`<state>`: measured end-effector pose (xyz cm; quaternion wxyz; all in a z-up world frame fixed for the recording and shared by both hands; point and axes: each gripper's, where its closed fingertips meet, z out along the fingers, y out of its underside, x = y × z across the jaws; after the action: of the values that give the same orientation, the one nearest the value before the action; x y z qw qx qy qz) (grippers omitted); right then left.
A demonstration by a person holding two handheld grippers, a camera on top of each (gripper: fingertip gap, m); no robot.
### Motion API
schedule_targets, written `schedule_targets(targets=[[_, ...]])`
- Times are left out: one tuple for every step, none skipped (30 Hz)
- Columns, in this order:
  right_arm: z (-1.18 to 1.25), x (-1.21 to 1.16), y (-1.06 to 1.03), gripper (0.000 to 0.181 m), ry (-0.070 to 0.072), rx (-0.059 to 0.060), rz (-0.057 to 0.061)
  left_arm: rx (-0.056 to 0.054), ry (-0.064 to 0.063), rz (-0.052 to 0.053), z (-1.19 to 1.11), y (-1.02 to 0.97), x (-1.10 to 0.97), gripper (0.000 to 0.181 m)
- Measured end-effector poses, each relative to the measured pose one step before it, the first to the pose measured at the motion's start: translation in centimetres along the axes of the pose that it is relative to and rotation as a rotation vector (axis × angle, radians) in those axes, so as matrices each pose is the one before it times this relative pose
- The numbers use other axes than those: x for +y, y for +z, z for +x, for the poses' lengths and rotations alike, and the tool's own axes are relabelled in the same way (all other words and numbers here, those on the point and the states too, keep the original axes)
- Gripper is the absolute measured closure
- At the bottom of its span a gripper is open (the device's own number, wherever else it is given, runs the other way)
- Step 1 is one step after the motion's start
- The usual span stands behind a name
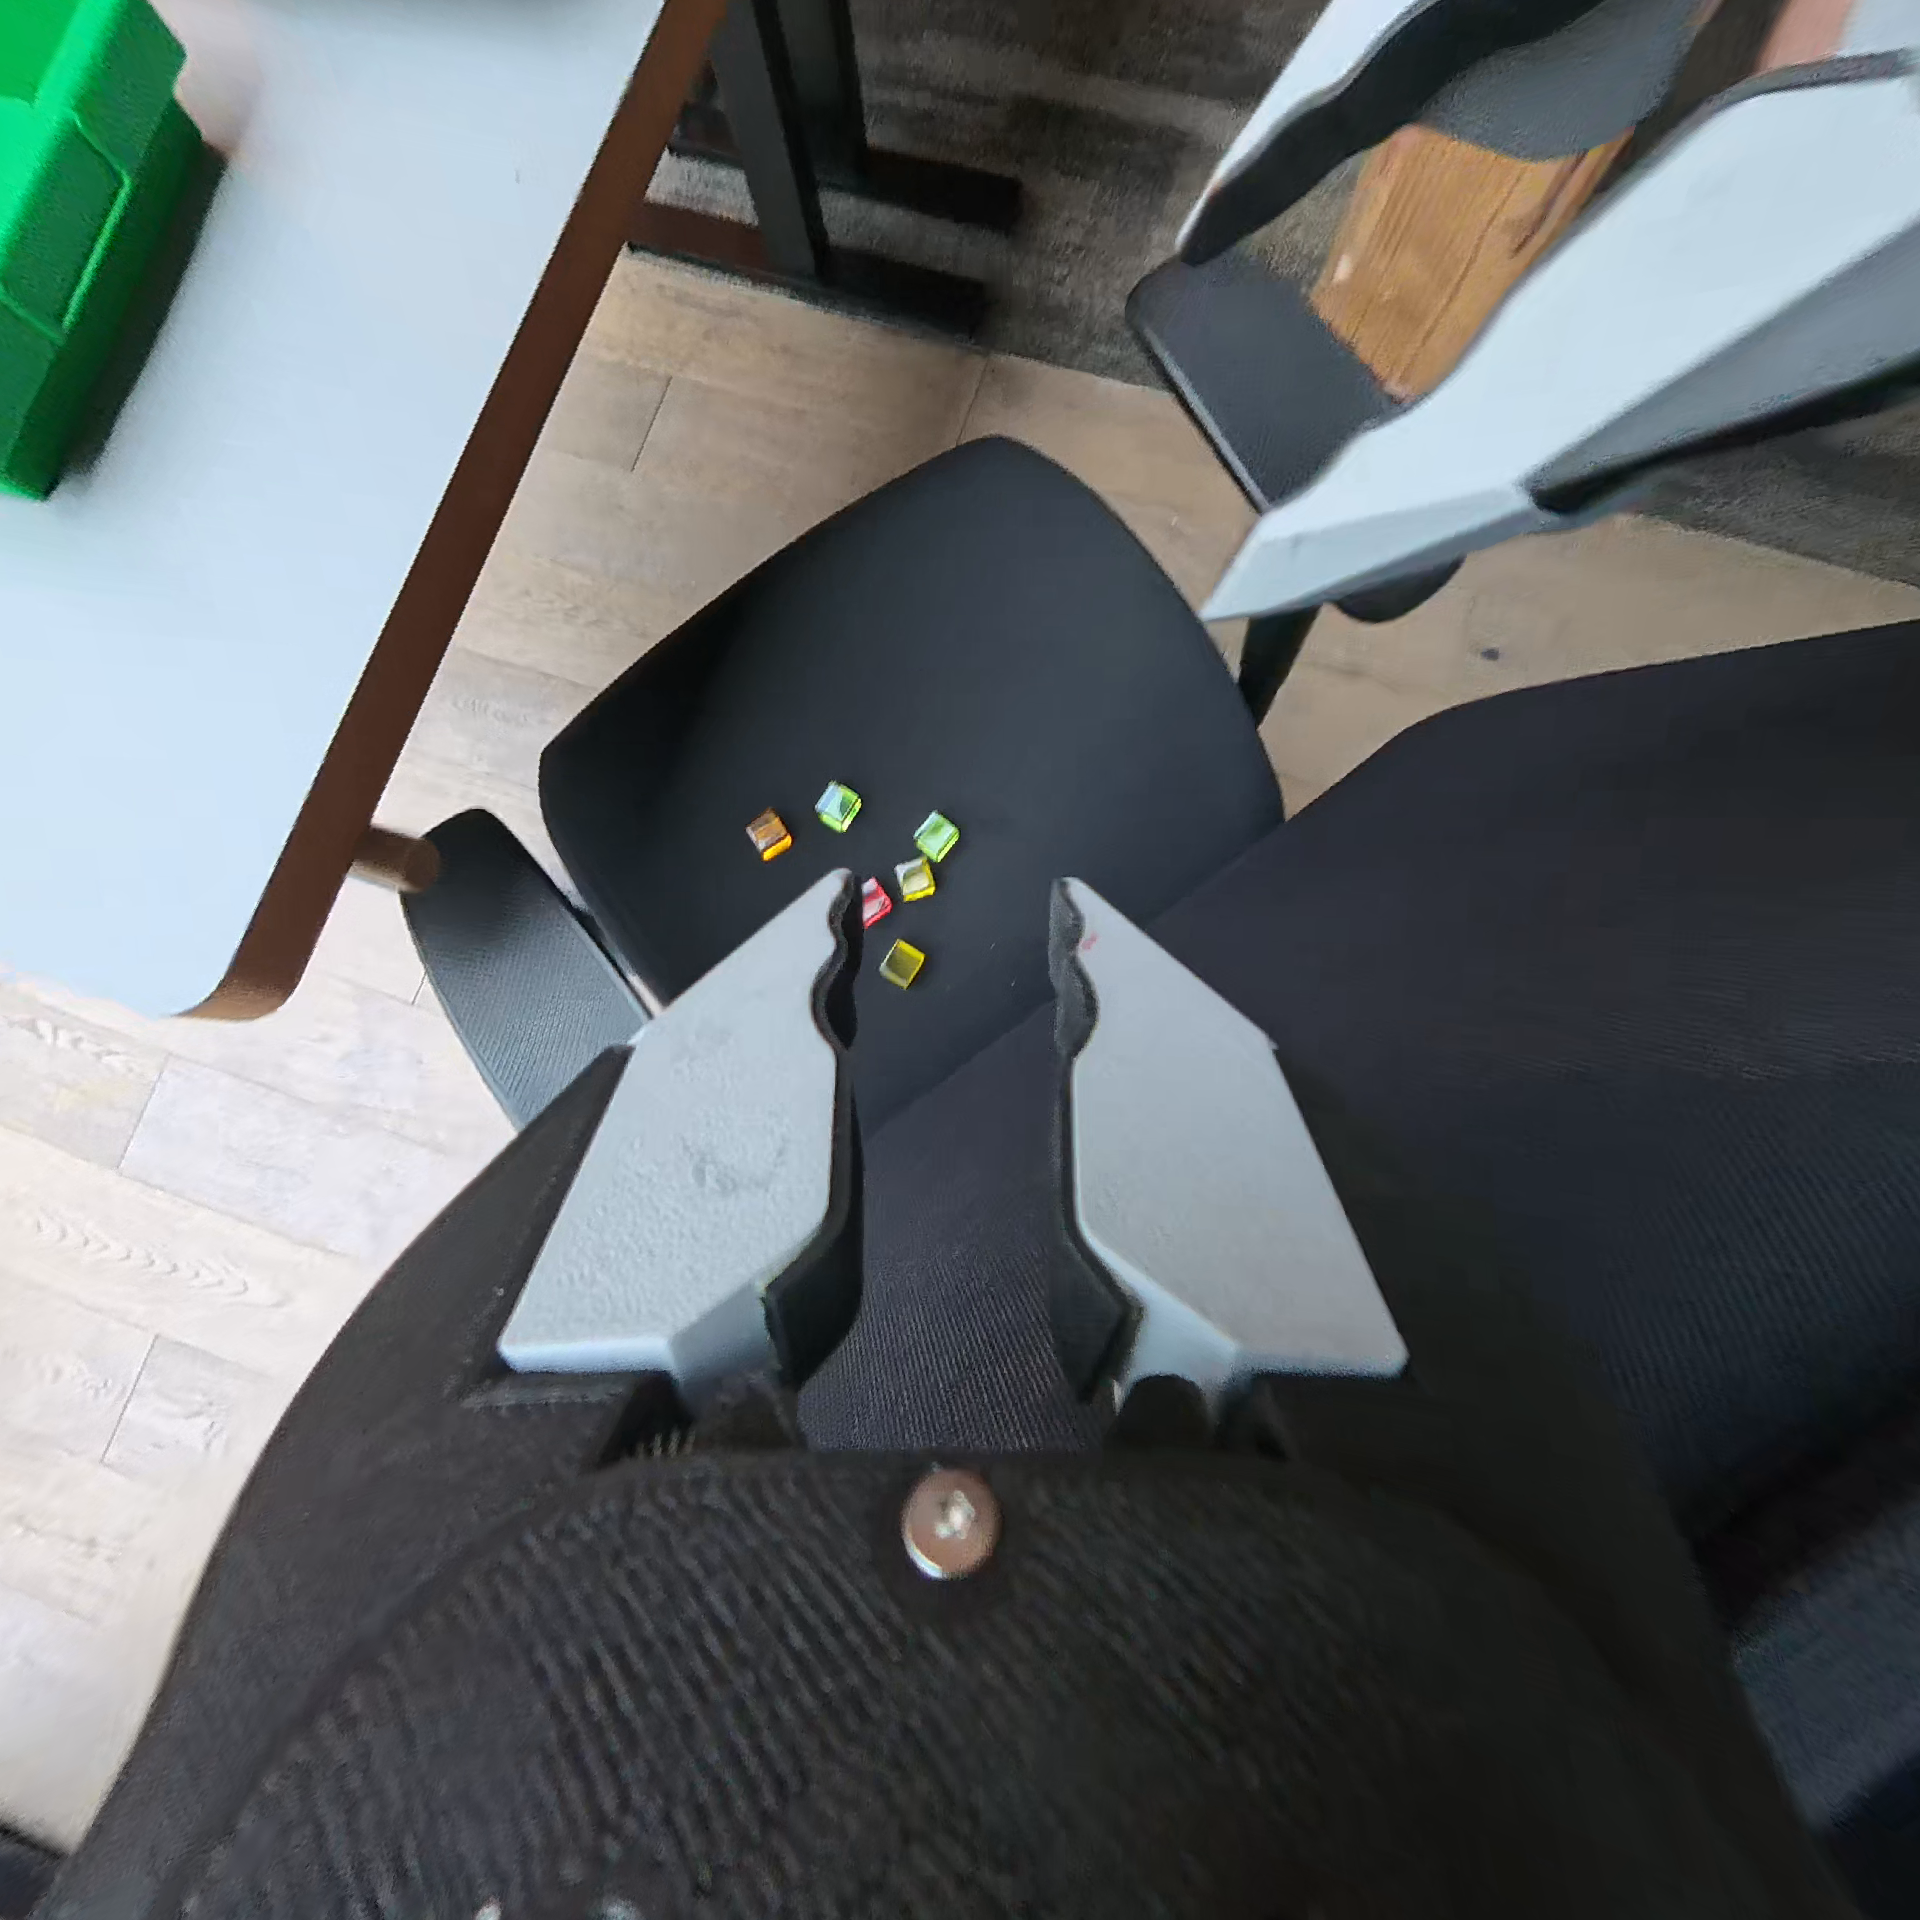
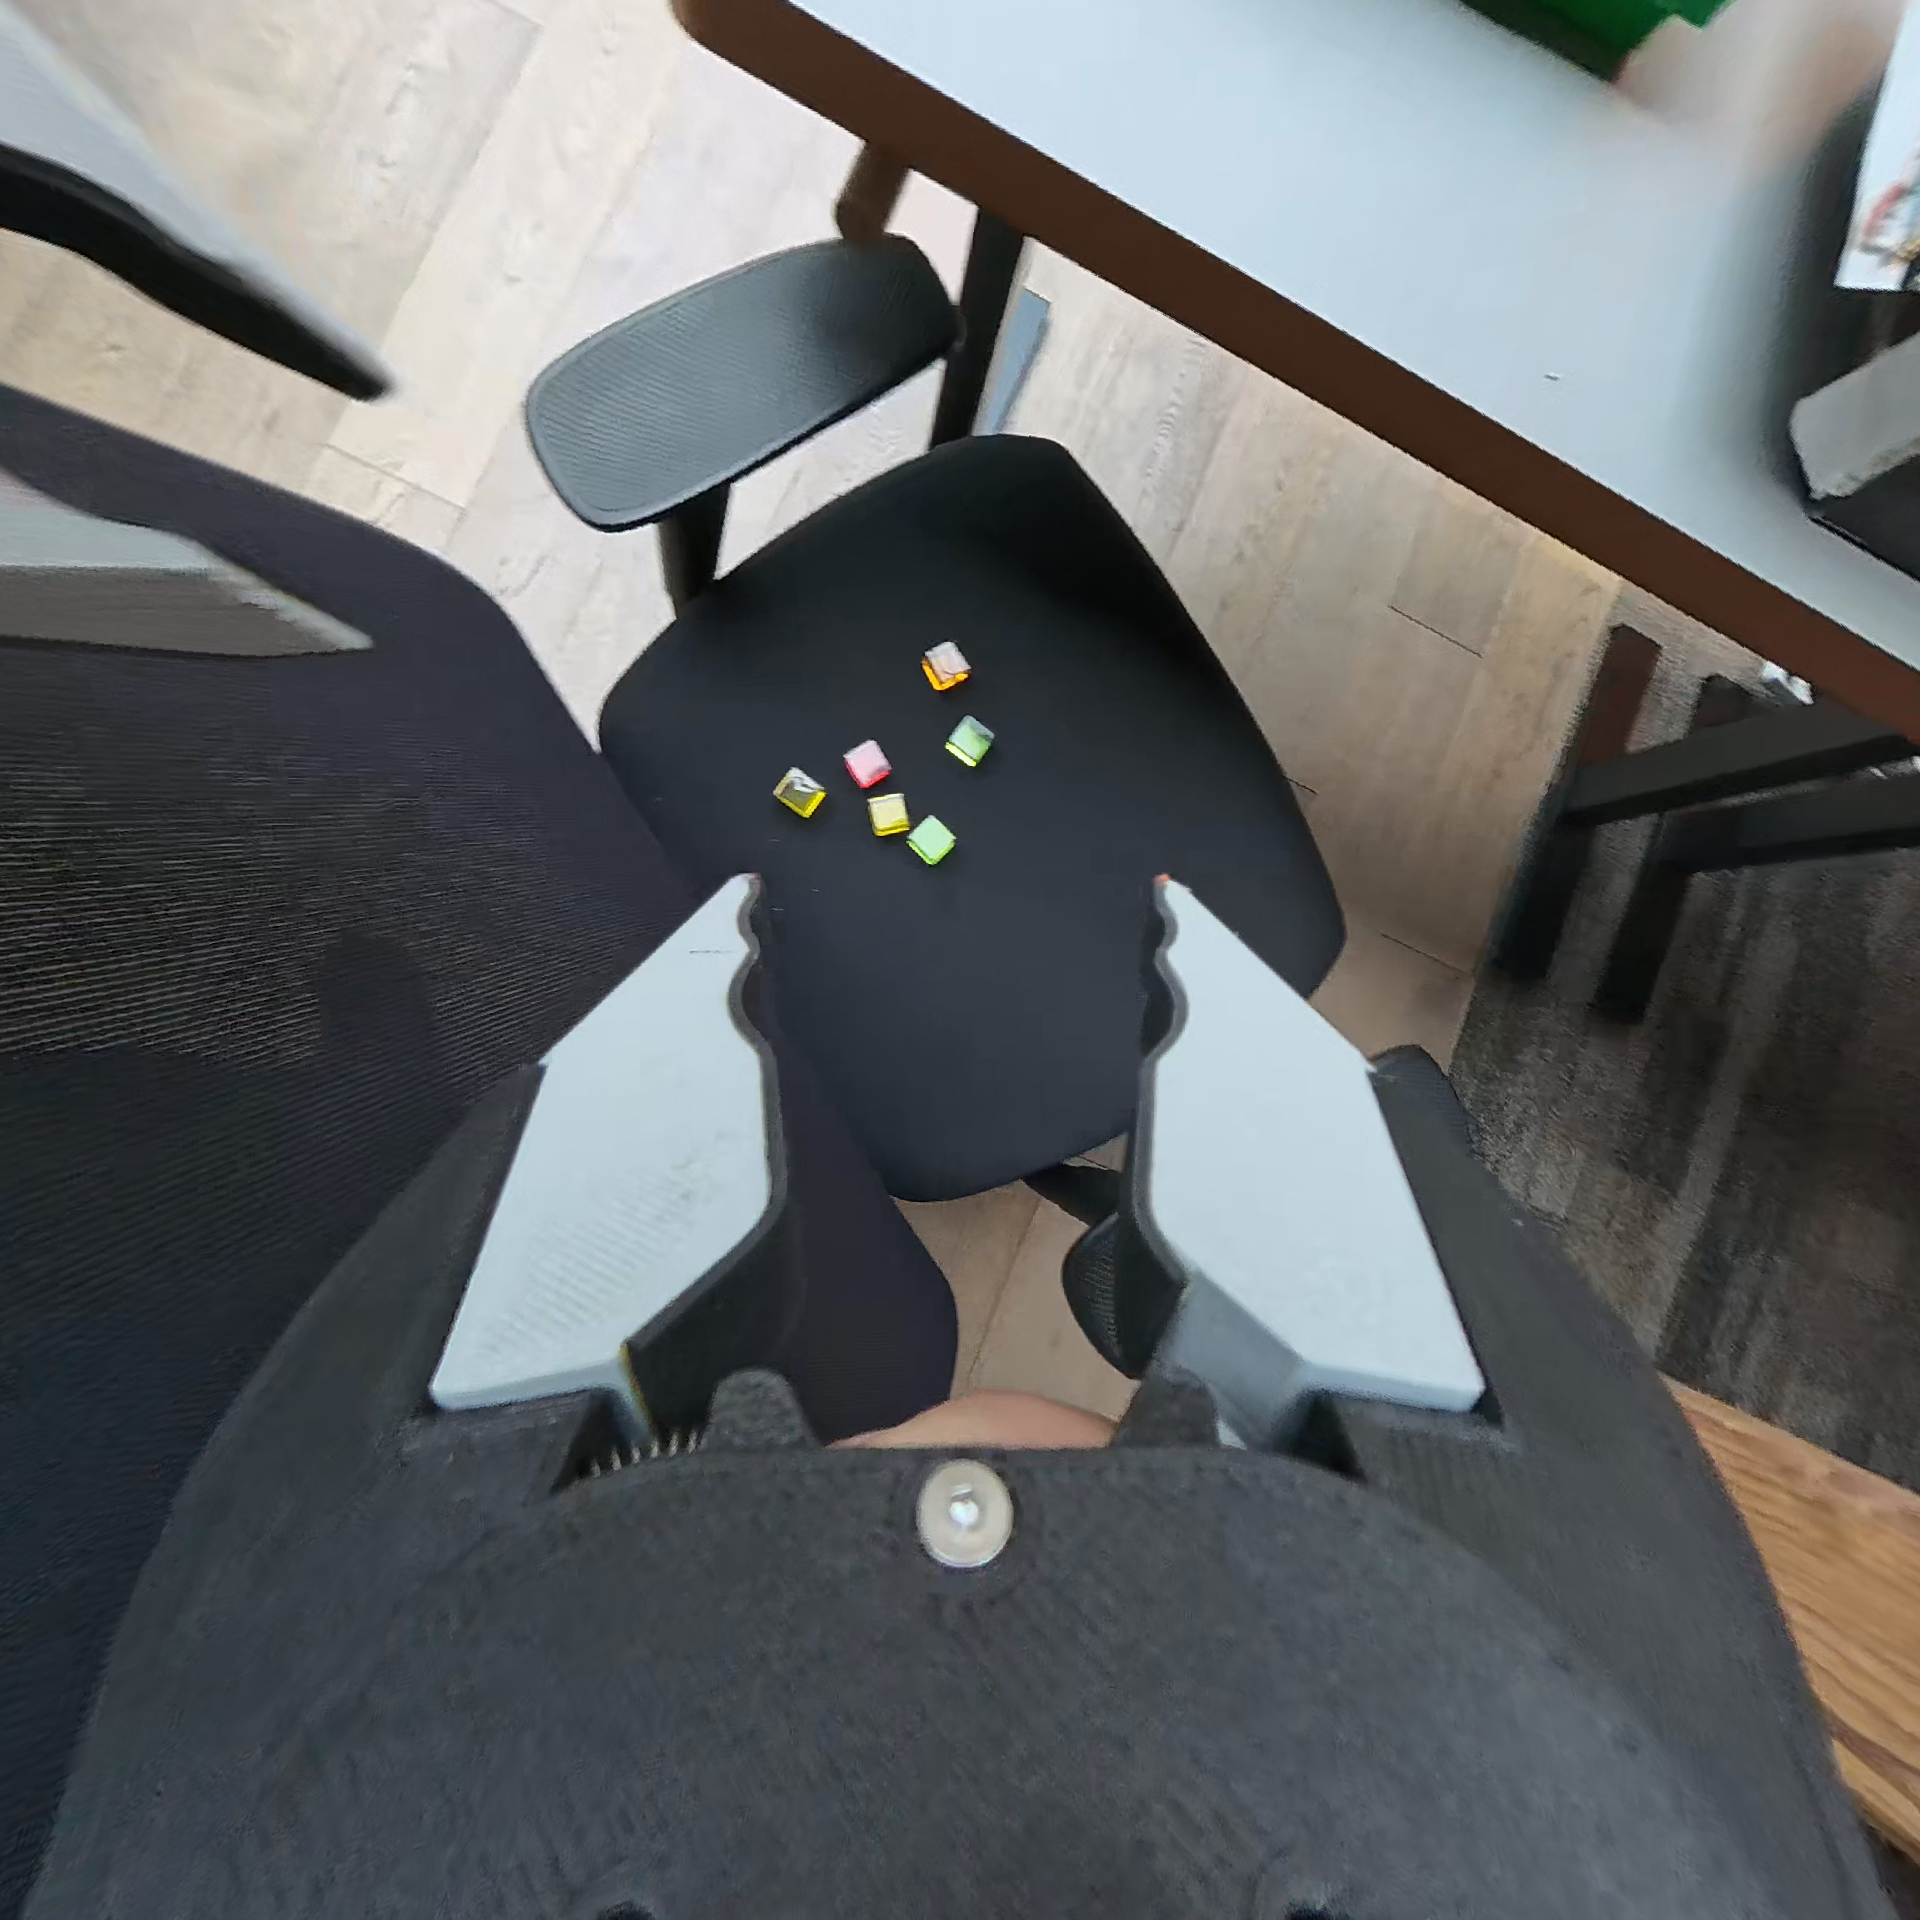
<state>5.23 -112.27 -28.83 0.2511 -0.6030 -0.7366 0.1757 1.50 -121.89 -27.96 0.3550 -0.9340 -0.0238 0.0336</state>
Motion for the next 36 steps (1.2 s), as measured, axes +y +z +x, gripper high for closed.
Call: schedule_targets(targets=[[0.692,0.31,0.14,0.111,0.0089,0.0261,-0.0089,0.0142,0.0037,0.03,0.261,-0.335,-0.396,0.147],[0.795,0.427,0.202,0.112,0.0072,0.0333,-0.0153,0.0163,0.0065,0.0321,0.318,-0.366,-0.441,0.148],[0.824,0.481,0.203,0.112,0.0064,0.0355,-0.0164,0.017,0.0105,0.0299,0.361,-0.338,-0.457,0.149],[0.814,0.453,0.178,0.112,0.0054,0.0359,-0.015,0.016,0.0142,0.0271,0.352,-0.289,-0.425,0.15],[0.868,0.412,0.131,0.112,0.0026,0.0408,-0.0141,0.0125,0.0156,0.0216,0.311,-0.229,-0.352,0.15],[0.866,0.361,0.096,0.112,0.0,0.0432,-0.0134,0.0026,0.0135,0.0144,0.171,-0.175,-0.241,0.151],[0.796,0.285,0.051,0.112,-0.002,0.0402,-0.0108,-0.0091,0.0083,0.0059,-0.039,-0.116,-0.169,0.151],[0.737,0.207,0.009,0.112,-0.0046,0.0382,-0.0071,-0.0063,0.0088,0.0084,-0.022,-0.168,-0.292,0.151],[0.655,0.148,-0.028,0.113,-0.0079,0.0351,-0.0059,-0.0118,0.0102,0.0226,-0.12,-0.304,-0.577,0.15],[0.557,0.094,-0.055,0.113,-0.0129,0.0311,-0.0063,-0.0158,0.0018,0.0265,-0.234,-0.479,-0.791,0.15],[0.511,0.01,-0.091,0.112,-0.0183,0.0306,-0.004,-0.0068,-0.0124,0.0259,-0.233,-0.638,-0.977,0.149],[0.423,-0.046,-0.085,0.113,-0.0193,0.0278,-0.0005,0.0046,-0.0131,0.0293,-0.152,-0.712,-1.073,0.149],[0.266,-0.081,-0.011,0.113,-0.017,0.0187,0.0018,-0.0021,-0.0077,0.0204,-0.343,-0.699,-0.874,0.148],[0.111,-0.097,0.08,0.114,-0.0152,0.0084,0.0037,-0.0207,-0.0083,0.0027,-0.7,-0.593,-0.522,0.147],[0.023,-0.107,0.193,0.114,-0.013,0.0008,0.0039,-0.0076,-0.0081,-0.0107,-0.623,-0.405,-0.192,0.146],[0.017,-0.099,0.29,0.113,-0.0089,-0.0046,0.0032,0.0085,-0.0111,-0.0218,-0.467,-0.286,0.161,0.141],[-0.042,-0.135,0.392,0.112,-0.0055,-0.0123,0.0047,0.0042,-0.0174,-0.0326,-0.577,-0.258,0.509,0.137],[-0.09,-0.193,0.477,0.11,-0.0068,-0.0196,0.0083,-0.0085,-0.018,-0.0278,-0.814,-0.292,0.593,0.133],[0.013,-0.223,0.582,0.11,-0.0155,-0.0165,0.0099,-0.0221,-0.0113,-0.0175,-1.006,-0.315,0.568,0.132],[0.162,-0.197,0.677,0.11,-0.0278,-0.0085,0.0111,-0.0387,-0.0007,-0.0202,-1.175,-0.354,0.657,0.132],[0.174,-0.131,0.809,0.11,-0.0323,-0.0092,0.0111,-0.0496,0.007,-0.023,-1.221,-0.295,0.731,0.131],[0.052,-0.018,0.935,0.11,-0.0275,-0.0151,0.0075,-0.0471,0.0103,-0.0246,-1.038,-0.135,0.833,0.13],[-0.098,0.105,1.07,0.11,-0.0202,-0.0213,0.0047,-0.0475,-0.0003,-0.0039,-0.886,0.058,0.498,0.129],[-0.228,0.182,1.147,0.109,-0.015,-0.0251,0.0052,-0.0176,-0.01,-0.0046,-0.363,0.135,0.292,0.13],[-0.292,0.263,1.217,0.109,-0.012,-0.0249,0.0055,-0.0028,-0.0028,0.001,-0.082,0.228,0.036,0.131],[-0.324,0.325,1.262,0.109,-0.0095,-0.0231,0.0045,-0.0128,0.0035,0.0091,-0.1,0.394,-0.008,0.132],[-0.373,0.36,1.269,0.109,-0.0054,-0.0231,0.0052,-0.0056,0.0025,0.0016,0.039,0.621,0.307,0.134],[-0.484,0.353,1.231,0.109,0.0014,-0.0274,0.0074,-0.0127,0.0067,-0.0332,-0.157,0.565,0.721,0.135],[-0.713,0.341,1.191,0.108,0.0101,-0.0399,0.0094,-0.0255,-0.0107,-0.0375,-0.464,0.228,0.404,0.136],[-0.943,0.329,1.136,0.106,0.0152,-0.0515,0.0134,0.0015,-0.0154,0.0019,-0.086,0.007,-0.017,0.137],[-1.054,0.353,1.092,0.105,0.0126,-0.0559,0.0172,-0.0043,-0.0059,0.006,-0.081,-0.064,-0.051,0.143],[-1.146,0.459,1.099,0.103,0.0079,-0.0587,0.0147,-0.0145,0.0061,-0.0048,-0.126,0.057,0.061,0.145],[-1.127,0.728,1.156,0.102,0.0052,-0.055,0.0003,-0.0085,0.0132,-0.0147,0.061,0.162,0.183,0.145],[-1.005,0.944,1.176,0.105,0.0039,-0.0457,-0.0149,-0.0038,0.012,-0.0131,0.146,0.146,0.175,0.145],[-0.945,0.993,1.167,0.108,0.004,-0.0405,-0.0183,-0.0047,0.0087,-0.009,0.114,0.094,0.164,0.145],[-0.898,0.946,1.141,0.112,0.0055,-0.0346,-0.0167,-0.0063,0.0115,-0.0067,0.078,0.05,0.202,0.146]])
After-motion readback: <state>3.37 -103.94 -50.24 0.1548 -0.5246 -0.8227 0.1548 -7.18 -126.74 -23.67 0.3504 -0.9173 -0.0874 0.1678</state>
